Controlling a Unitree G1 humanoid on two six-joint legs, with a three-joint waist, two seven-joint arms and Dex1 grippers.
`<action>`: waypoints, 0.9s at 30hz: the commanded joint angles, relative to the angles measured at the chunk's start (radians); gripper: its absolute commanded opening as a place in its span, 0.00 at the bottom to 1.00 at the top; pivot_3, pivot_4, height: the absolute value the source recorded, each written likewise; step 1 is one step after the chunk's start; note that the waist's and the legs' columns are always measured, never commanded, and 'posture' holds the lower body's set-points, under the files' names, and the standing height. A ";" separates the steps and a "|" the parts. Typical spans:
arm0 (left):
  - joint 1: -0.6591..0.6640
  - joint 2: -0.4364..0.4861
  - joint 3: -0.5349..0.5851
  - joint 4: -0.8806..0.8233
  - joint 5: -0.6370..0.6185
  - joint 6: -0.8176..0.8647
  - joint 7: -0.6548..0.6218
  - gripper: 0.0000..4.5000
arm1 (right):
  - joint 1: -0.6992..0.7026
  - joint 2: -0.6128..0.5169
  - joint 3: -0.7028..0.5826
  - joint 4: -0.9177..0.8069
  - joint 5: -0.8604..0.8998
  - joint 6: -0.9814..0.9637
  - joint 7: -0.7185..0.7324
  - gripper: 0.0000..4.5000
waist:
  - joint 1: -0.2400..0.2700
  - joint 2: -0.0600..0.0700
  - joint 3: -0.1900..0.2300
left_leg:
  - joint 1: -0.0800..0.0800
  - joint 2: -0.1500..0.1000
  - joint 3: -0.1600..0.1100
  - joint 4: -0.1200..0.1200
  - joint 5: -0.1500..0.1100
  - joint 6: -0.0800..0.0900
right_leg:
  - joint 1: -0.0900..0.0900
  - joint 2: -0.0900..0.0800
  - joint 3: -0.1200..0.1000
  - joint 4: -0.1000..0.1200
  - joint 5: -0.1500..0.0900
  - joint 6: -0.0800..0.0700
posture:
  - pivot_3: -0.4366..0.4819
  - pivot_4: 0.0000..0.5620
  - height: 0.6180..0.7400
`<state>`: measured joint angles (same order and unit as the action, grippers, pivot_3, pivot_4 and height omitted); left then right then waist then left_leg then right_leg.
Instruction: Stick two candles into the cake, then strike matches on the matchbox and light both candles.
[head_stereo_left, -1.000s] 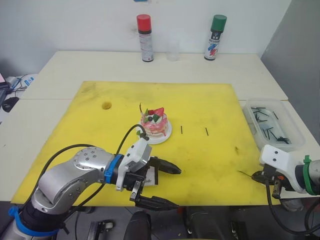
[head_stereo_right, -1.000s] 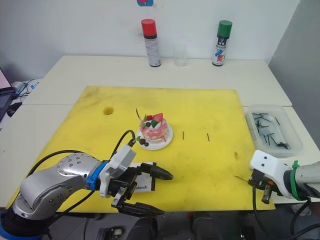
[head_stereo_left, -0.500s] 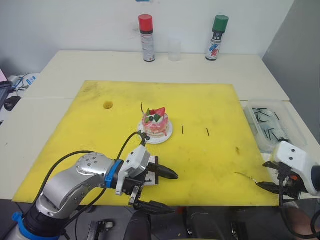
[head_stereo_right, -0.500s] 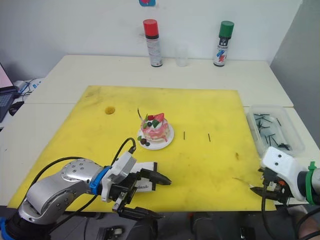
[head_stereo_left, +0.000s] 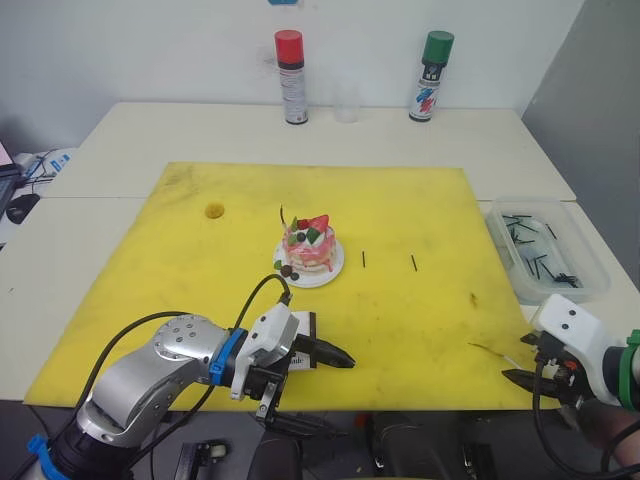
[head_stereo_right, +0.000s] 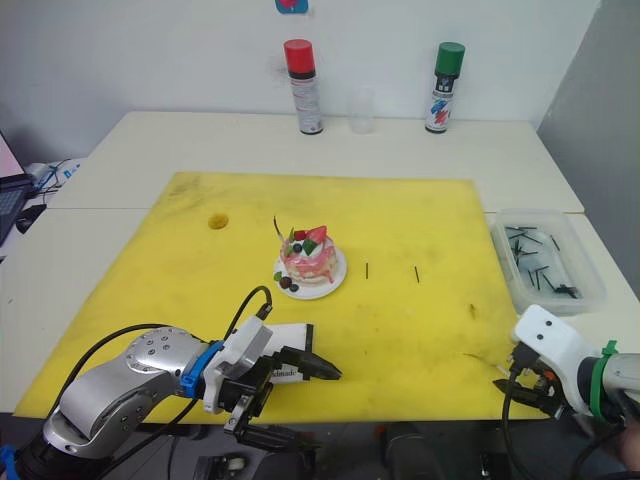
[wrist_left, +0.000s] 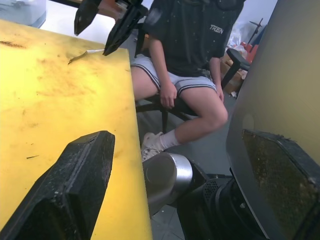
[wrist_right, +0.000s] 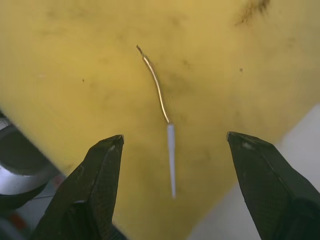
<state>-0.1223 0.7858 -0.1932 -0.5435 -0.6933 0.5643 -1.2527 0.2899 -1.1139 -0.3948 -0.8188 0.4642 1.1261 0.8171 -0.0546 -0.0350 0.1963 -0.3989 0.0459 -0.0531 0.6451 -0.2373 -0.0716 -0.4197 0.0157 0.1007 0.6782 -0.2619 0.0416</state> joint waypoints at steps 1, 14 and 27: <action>-0.039 -0.013 -0.009 -0.029 -0.014 0.016 0.013 1.00 | -0.048 -0.038 0.033 0.010 0.009 0.019 -0.004 0.76 | 0.000 0.000 0.000 | 0.000 0.000 0.000 0.000 0.000 0.000 | 0.000 0.000 0.000 0.000 0.000 0.000 | 0.48 0.27 1.00; -0.101 -0.068 -0.039 -0.084 -0.032 0.104 0.115 1.00 | -0.191 -0.162 0.187 0.062 0.077 0.130 0.039 0.76 | 0.000 0.000 0.000 | 0.000 0.000 0.000 0.000 0.000 0.000 | 0.000 0.000 0.000 0.000 0.000 0.000 | 0.48 0.27 1.00; -0.067 -0.101 -0.056 -0.132 -0.030 0.120 0.186 1.00 | -0.310 -0.217 0.357 0.131 0.065 0.069 0.067 0.76 | -0.001 0.000 0.000 | 0.000 0.000 0.000 0.000 0.000 0.000 | 0.000 0.000 0.000 0.000 0.000 0.000 | 0.48 0.27 1.00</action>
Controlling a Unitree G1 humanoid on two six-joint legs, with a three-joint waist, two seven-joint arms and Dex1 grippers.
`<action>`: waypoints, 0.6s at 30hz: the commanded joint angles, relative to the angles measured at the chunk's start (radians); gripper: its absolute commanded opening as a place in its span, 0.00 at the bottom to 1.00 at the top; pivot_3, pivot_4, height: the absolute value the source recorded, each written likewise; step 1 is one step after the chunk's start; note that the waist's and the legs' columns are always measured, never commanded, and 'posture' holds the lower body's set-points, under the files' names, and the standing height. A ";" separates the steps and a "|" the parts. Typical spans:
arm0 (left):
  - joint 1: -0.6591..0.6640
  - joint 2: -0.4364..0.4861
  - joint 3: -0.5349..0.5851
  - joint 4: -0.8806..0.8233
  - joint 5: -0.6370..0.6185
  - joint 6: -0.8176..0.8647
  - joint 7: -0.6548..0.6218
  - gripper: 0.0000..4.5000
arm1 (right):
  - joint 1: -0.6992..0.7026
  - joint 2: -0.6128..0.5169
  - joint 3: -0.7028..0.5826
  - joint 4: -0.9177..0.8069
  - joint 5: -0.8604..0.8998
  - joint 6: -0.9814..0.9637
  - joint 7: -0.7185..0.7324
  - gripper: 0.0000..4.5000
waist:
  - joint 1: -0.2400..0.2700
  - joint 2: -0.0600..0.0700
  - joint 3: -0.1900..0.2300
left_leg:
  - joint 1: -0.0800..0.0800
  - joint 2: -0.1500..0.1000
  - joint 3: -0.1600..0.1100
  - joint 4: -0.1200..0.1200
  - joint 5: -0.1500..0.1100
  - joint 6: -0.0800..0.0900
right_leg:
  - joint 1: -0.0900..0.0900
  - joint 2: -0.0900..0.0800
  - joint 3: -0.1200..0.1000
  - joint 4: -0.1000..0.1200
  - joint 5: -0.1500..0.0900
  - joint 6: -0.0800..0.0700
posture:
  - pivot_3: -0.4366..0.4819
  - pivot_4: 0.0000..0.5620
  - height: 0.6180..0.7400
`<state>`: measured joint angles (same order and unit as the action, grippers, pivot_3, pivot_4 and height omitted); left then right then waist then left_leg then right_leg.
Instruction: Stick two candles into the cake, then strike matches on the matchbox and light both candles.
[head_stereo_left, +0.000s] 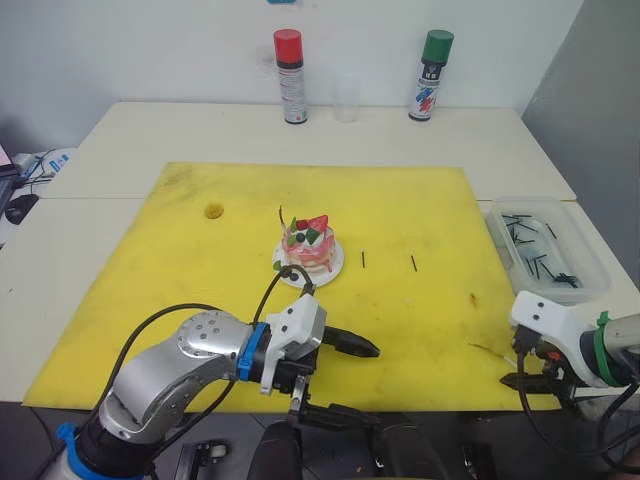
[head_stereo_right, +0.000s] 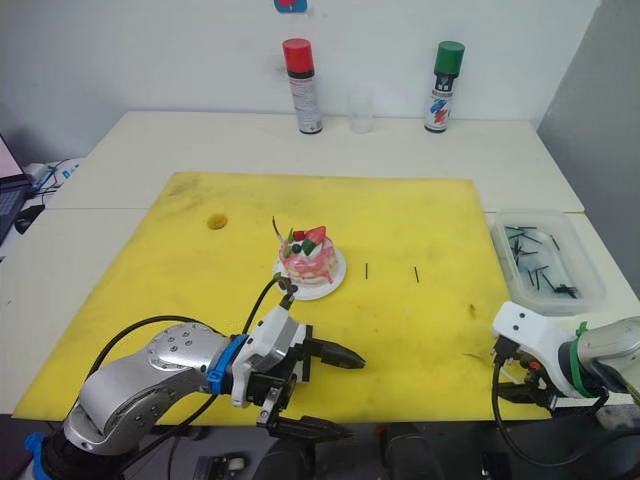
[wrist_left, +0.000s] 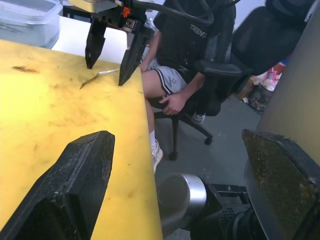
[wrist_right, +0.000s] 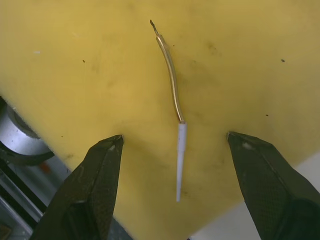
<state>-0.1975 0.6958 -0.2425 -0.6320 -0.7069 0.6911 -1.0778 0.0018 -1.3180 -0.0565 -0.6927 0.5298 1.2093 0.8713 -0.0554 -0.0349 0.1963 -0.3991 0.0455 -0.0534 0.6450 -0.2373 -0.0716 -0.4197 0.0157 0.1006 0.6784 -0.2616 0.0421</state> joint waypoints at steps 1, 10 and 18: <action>0.011 -0.013 -0.008 -0.044 -0.015 -0.009 0.015 1.00 | -0.030 -0.013 0.030 0.010 -0.001 -0.017 0.014 0.76 | 0.000 0.000 0.000 | 0.000 0.000 0.000 0.000 0.000 0.000 | 0.000 0.000 0.000 0.000 0.000 0.000 | 0.48 0.27 1.00; 0.039 -0.013 -0.017 -0.053 -0.002 -0.023 0.028 1.00 | -0.085 -0.020 0.110 0.052 -0.020 -0.052 0.034 0.51 | -0.001 0.000 0.000 | 0.001 0.000 0.000 0.000 0.000 0.000 | 0.000 0.000 0.000 0.000 0.000 0.000 | 0.48 0.27 1.00; 0.052 -0.008 -0.030 -0.032 0.028 -0.049 0.017 1.00 | -0.135 -0.045 0.122 0.099 -0.038 -0.088 0.085 0.01 | -0.001 0.000 0.000 | 0.001 0.000 0.000 0.000 0.000 0.000 | 0.000 0.000 0.000 0.000 0.000 0.000 | 0.48 0.27 1.00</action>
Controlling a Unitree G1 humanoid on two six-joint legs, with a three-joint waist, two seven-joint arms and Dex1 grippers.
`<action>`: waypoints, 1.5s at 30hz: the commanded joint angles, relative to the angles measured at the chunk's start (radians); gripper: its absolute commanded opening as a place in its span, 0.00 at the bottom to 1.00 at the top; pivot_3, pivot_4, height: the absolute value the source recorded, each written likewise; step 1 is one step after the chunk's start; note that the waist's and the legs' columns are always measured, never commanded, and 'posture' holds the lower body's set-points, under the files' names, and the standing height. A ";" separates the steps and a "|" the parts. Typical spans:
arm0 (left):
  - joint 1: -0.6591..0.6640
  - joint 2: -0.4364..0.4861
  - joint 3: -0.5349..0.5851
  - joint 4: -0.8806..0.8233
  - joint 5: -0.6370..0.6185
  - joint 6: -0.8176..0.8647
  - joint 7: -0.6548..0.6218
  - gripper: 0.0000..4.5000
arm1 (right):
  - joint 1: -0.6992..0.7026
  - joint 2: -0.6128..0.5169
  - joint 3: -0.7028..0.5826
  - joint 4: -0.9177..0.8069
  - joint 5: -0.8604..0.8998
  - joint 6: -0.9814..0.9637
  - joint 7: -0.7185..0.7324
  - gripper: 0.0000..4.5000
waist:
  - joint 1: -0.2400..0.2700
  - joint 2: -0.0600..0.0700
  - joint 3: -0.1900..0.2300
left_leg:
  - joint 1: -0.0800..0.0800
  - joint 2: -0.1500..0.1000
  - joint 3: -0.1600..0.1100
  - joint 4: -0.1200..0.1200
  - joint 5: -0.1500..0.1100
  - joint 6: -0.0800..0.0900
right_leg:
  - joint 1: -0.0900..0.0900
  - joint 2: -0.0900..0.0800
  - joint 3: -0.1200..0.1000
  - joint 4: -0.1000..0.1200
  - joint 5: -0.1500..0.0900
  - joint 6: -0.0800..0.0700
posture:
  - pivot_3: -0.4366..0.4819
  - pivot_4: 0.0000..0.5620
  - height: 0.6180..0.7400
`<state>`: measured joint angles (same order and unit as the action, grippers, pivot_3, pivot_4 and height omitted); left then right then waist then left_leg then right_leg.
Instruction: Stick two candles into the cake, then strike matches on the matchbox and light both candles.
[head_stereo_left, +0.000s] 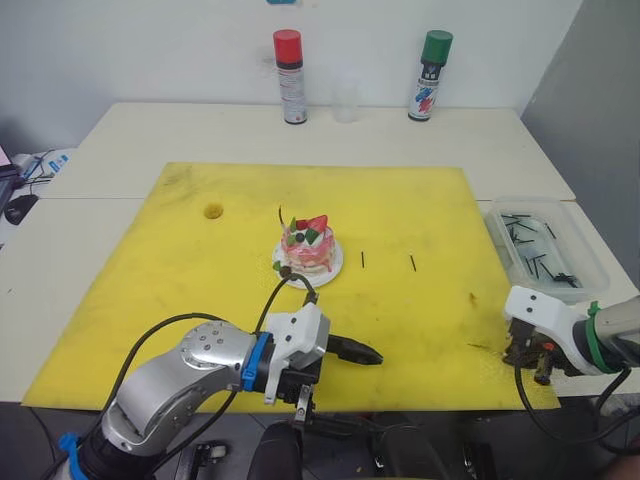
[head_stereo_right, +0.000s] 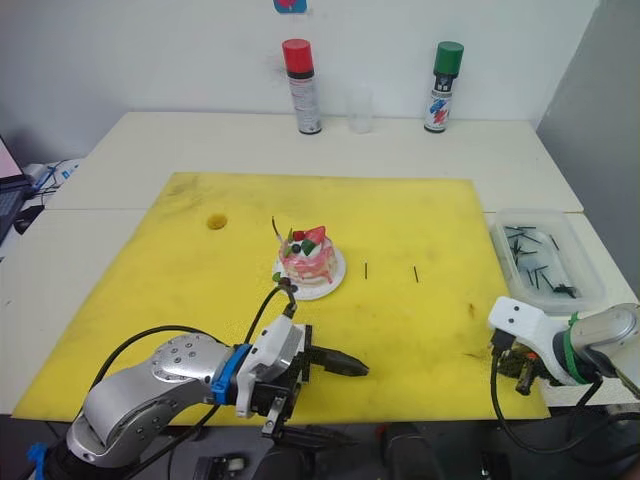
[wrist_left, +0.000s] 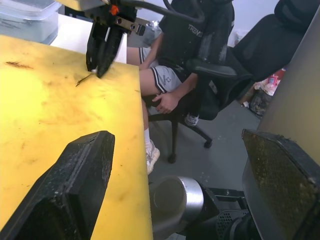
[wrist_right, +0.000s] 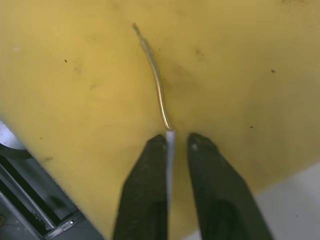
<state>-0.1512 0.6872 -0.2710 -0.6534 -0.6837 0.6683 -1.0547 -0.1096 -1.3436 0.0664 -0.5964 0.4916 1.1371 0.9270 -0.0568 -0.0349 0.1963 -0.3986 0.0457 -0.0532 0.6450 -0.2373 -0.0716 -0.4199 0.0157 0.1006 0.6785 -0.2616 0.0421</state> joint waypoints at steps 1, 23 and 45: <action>0.008 0.003 0.000 -0.007 0.008 -0.030 -0.009 1.00 | -0.035 -0.025 -0.007 0.009 0.005 -0.015 0.039 0.01 | 0.000 0.000 0.000 | 0.000 0.000 0.000 0.000 0.000 0.000 | 0.000 0.000 0.000 0.000 0.000 0.000 | 0.48 0.27 1.00; 0.161 0.136 0.366 0.054 -0.062 -0.019 0.045 1.00 | -0.465 1.076 -0.094 0.274 0.084 -0.476 -0.279 0.01 | -0.002 0.003 0.002 | -0.003 0.000 -0.001 -0.002 0.000 0.000 | -0.002 0.000 -0.001 0.000 0.004 0.006 | 0.48 0.27 1.00; 0.054 0.211 0.599 0.139 -0.316 0.218 0.169 1.00 | -0.403 1.361 0.083 0.766 -0.210 -1.192 -0.264 0.01 | -0.009 0.003 0.002 | -0.001 0.001 -0.001 -0.002 0.000 0.000 | -0.002 0.001 -0.001 0.002 0.004 0.005 | 0.48 0.27 1.00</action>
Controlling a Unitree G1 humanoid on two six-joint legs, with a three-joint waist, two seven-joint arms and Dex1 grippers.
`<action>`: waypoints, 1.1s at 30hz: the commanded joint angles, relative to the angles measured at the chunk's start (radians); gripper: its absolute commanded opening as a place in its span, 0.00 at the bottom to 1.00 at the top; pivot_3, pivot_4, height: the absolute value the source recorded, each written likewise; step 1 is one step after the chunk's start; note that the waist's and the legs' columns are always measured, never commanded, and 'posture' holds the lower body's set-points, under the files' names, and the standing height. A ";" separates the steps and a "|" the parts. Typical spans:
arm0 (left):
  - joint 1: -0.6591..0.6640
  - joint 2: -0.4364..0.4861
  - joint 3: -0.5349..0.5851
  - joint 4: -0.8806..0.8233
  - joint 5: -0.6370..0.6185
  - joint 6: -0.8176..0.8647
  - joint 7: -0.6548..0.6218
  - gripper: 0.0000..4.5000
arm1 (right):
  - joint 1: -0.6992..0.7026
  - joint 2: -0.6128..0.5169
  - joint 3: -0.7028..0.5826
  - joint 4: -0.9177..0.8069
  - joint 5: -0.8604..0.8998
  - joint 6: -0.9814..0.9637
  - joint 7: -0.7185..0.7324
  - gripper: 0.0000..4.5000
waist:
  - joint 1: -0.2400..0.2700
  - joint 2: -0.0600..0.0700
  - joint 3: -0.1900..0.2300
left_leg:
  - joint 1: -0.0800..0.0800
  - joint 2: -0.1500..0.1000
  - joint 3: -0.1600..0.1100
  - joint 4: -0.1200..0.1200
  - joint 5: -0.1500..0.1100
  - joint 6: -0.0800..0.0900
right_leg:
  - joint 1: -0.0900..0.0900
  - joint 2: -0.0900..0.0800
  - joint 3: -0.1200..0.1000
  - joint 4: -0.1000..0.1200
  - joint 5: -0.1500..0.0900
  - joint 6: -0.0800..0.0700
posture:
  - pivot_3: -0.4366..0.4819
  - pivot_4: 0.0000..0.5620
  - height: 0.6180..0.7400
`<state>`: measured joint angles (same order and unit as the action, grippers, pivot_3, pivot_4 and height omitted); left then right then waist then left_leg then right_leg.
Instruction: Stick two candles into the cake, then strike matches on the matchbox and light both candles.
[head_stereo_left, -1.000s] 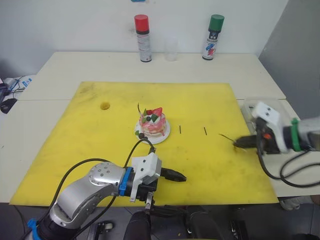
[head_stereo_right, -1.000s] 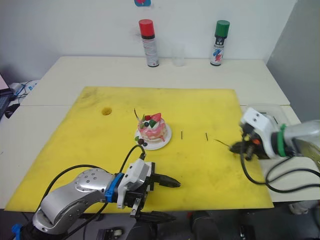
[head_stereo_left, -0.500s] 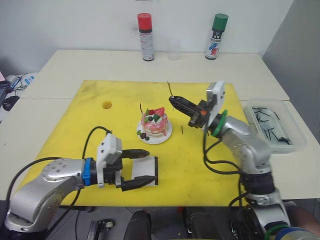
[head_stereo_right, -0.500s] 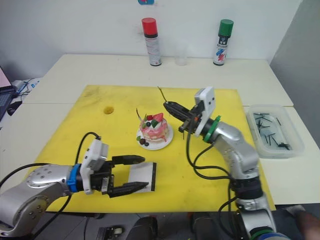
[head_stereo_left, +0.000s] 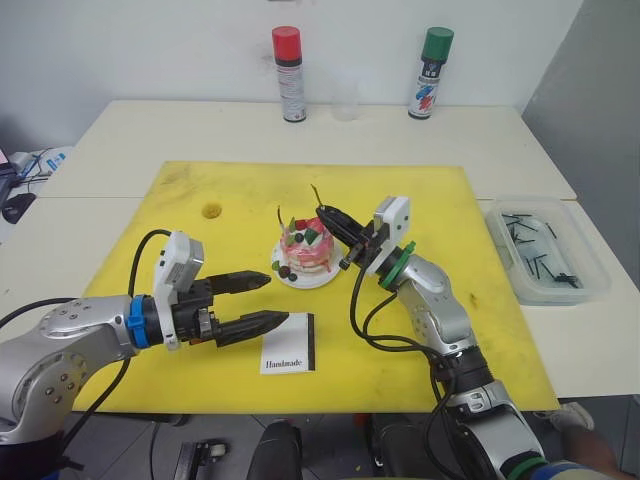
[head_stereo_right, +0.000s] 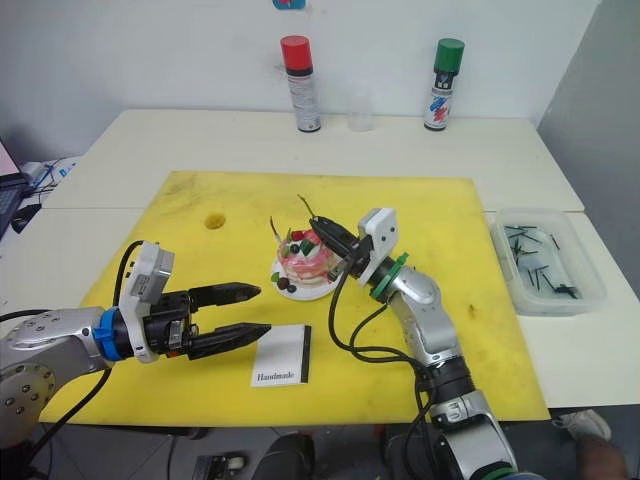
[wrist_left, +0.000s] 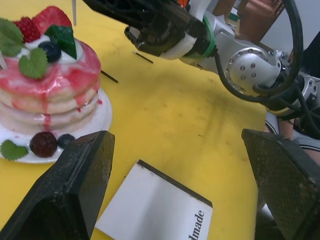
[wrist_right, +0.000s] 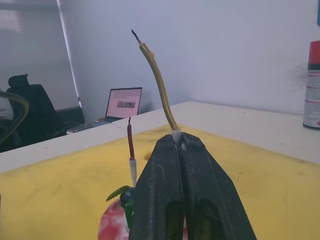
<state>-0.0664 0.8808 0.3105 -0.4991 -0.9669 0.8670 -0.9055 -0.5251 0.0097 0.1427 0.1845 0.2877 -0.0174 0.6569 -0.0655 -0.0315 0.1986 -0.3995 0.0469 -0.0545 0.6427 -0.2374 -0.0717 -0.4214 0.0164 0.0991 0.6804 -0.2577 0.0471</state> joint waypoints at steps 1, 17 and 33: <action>-0.042 0.018 0.016 -0.019 -0.042 0.031 0.031 1.00 | 0.020 0.006 0.009 -0.018 -0.007 -0.041 0.008 0.01 | 0.000 0.000 0.000 | 0.000 0.000 0.000 0.000 0.000 0.000 | 0.000 0.000 0.000 0.000 0.000 0.000 | 0.48 0.27 1.00; -0.102 0.020 -0.009 -0.049 -0.101 0.094 0.101 1.00 | 0.069 0.010 0.038 -0.019 -0.031 -0.076 -0.004 0.01 | -0.001 0.000 0.000 | 0.000 0.000 0.000 0.000 0.000 0.000 | 0.000 0.000 0.000 0.000 0.000 0.000 | 0.48 0.27 1.00; -0.068 0.023 -0.017 -0.055 -0.080 0.074 0.082 1.00 | 0.116 0.039 0.056 0.133 -0.078 -0.197 -0.005 0.01 | -0.005 0.000 0.000 | 0.001 0.000 0.000 0.000 0.000 0.000 | 0.000 0.000 0.000 0.000 0.000 0.000 | 0.48 0.27 1.00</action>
<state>-0.1409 0.8960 0.2904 -0.5237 -1.0515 0.9632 -0.8107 -0.4205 0.0447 0.1891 0.3010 0.2164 -0.2192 0.6498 -0.0704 -0.0316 0.1986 -0.3984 0.0468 -0.0546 0.6428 -0.2373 -0.0718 -0.4208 0.0164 0.0994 0.6804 -0.2577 0.0470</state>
